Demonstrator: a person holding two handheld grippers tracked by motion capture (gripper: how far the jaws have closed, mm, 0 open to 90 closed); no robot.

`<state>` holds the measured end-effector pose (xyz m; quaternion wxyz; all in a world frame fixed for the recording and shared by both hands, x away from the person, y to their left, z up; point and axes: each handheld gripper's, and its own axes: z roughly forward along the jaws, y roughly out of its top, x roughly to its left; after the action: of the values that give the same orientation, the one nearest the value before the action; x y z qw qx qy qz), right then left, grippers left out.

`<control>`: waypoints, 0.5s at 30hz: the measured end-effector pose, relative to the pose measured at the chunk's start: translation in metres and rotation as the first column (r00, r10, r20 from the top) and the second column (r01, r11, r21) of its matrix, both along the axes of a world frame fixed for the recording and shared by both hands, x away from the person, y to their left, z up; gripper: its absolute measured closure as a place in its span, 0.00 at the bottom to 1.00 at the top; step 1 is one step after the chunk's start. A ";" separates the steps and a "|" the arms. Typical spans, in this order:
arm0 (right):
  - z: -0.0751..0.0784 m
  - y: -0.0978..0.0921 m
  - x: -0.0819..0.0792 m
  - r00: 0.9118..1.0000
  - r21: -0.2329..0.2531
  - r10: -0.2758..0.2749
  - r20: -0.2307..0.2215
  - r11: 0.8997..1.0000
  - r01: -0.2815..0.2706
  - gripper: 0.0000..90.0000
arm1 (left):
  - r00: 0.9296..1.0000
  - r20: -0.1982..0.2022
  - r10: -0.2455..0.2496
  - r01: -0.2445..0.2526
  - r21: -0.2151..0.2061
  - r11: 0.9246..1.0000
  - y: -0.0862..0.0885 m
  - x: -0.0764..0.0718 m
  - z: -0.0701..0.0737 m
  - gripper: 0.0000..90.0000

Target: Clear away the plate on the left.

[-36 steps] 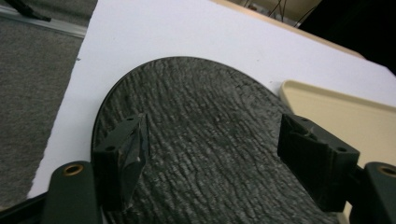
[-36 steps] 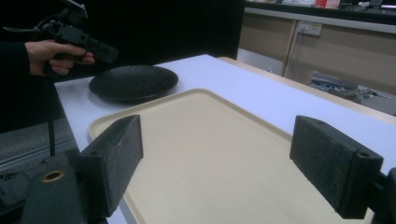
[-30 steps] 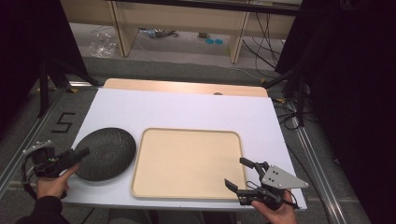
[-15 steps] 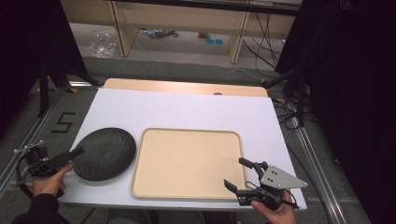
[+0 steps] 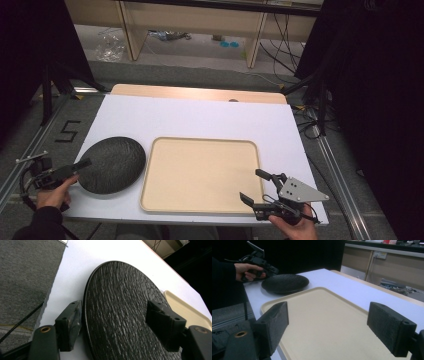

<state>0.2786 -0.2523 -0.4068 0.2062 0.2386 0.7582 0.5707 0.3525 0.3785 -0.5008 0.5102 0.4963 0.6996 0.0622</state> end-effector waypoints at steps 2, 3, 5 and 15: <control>-0.001 0.001 0.000 1.000 -0.002 -0.003 0.000 1.000 0.003 0.21 | 1.000 -0.011 -0.008 0.008 -0.021 1.000 0.001 0.001 -0.002 0.36; -0.001 0.001 -0.001 1.000 -0.003 -0.003 -0.003 1.000 0.003 0.21 | 1.000 -0.016 -0.014 0.014 -0.030 0.999 0.001 0.001 -0.003 0.37; 0.000 0.000 0.000 1.000 -0.003 -0.006 0.005 1.000 0.006 0.21 | 0.999 -0.026 -0.029 0.028 -0.040 0.999 0.001 0.002 -0.006 0.39; -0.002 0.003 0.000 1.000 -0.005 0.009 0.004 1.000 -0.009 0.21 | 0.997 -0.063 -0.038 0.027 -0.169 0.985 0.013 0.000 -0.015 0.55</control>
<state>0.2788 -0.2494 -0.4084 0.2057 0.2335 0.7601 0.5705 0.3526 0.3911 -0.5156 0.5278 0.4646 0.7107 -0.0218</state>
